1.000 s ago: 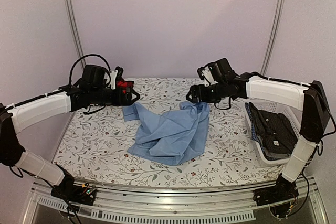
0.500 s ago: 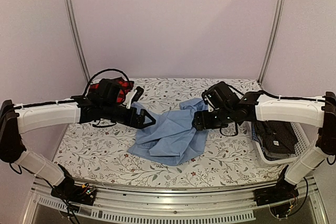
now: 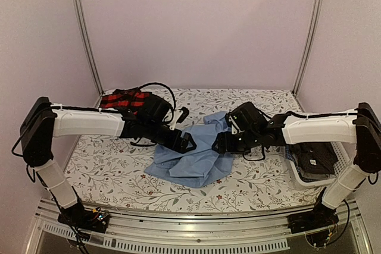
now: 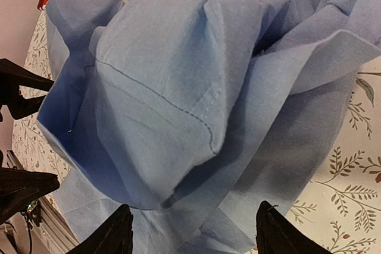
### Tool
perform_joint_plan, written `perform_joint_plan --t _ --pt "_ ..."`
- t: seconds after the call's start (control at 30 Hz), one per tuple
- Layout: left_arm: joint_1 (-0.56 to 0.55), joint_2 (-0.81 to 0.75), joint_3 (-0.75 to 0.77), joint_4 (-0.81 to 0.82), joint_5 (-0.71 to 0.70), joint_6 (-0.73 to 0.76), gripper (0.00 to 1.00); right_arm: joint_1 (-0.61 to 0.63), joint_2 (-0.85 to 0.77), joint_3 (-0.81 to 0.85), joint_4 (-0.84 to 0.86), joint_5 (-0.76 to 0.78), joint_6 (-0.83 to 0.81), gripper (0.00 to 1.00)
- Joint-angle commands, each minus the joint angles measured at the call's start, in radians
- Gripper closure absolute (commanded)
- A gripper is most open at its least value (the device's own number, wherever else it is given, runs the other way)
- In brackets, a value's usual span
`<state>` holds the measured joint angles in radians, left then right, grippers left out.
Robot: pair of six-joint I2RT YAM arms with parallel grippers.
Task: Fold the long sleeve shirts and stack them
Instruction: Pick up the crumpled shirt from the center of the board.
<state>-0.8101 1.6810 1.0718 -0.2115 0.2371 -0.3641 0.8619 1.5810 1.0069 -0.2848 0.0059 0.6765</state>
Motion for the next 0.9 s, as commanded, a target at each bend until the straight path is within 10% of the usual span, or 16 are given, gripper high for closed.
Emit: perform_joint_plan --t 0.0,0.13,0.33,0.7,0.87 --pt "-0.023 0.061 0.075 -0.03 -0.083 -0.005 0.1 -0.001 0.058 0.031 0.05 -0.046 0.024 0.35" --pt "-0.027 0.073 0.096 -0.034 -0.1 -0.017 0.33 -0.001 0.071 0.024 0.062 -0.046 0.024 0.41" --pt "-0.026 0.061 0.136 -0.075 -0.182 -0.014 0.93 -0.001 0.077 0.032 0.074 -0.035 0.02 0.58" --pt "0.008 -0.065 0.186 -0.179 -0.46 -0.039 1.0 -0.007 0.073 0.089 -0.03 0.089 -0.012 0.99" --pt "0.079 -0.189 0.252 -0.233 -0.58 0.012 1.0 -0.027 0.055 0.214 -0.223 0.308 -0.093 1.0"
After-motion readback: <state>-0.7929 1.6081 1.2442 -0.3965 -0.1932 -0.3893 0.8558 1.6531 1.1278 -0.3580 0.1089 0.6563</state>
